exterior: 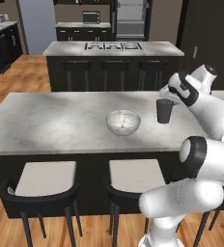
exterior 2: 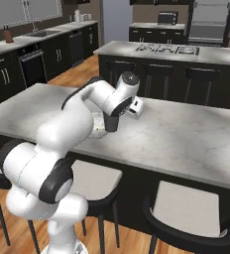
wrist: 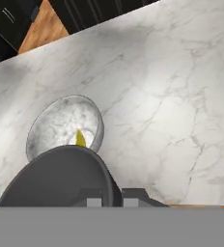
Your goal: There is a bowl on the dining counter. Grab a lemon wedge from the fridge and place it in the bowl. Then get the liquor bottle and glass cup from the cabinet and place them next to the bowl.
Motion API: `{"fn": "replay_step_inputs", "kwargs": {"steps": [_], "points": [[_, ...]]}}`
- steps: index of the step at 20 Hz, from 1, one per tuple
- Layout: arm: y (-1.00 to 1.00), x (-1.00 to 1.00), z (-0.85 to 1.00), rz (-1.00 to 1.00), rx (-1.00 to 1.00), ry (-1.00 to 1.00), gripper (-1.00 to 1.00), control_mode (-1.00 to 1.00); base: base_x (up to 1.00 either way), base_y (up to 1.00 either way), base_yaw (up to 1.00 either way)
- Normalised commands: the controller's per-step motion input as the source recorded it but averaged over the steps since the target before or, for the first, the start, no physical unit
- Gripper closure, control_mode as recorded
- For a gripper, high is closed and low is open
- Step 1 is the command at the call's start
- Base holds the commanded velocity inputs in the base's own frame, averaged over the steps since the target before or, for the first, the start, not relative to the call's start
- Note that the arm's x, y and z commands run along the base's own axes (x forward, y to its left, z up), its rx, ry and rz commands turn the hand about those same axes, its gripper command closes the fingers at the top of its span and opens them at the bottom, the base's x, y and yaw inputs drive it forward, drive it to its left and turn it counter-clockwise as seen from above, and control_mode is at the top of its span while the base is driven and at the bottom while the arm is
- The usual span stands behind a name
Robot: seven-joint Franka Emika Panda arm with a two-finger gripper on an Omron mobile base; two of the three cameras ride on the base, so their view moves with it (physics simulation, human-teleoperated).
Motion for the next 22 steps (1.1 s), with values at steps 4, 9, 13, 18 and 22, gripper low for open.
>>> {"fn": "replay_step_inputs", "kwargs": {"steps": [4,9,13,18,22], "points": [[0.00,0.68,-0.54,0.00,0.00,0.00,1.00,-1.00,0.00,0.00,0.00],[0.00,0.45,-0.48,0.00,0.00,0.00,1.00,-1.00,0.00,0.00,0.00],[0.00,0.17,-0.36,0.00,0.00,-0.01,1.00,-1.00,0.00,0.00,0.00],[0.00,0.05,-0.33,0.00,0.00,-0.04,1.00,-1.00,0.00,0.00,0.00],[0.00,0.13,-0.32,0.00,0.00,-0.06,1.00,-1.00,0.00,0.00,0.00]]}}
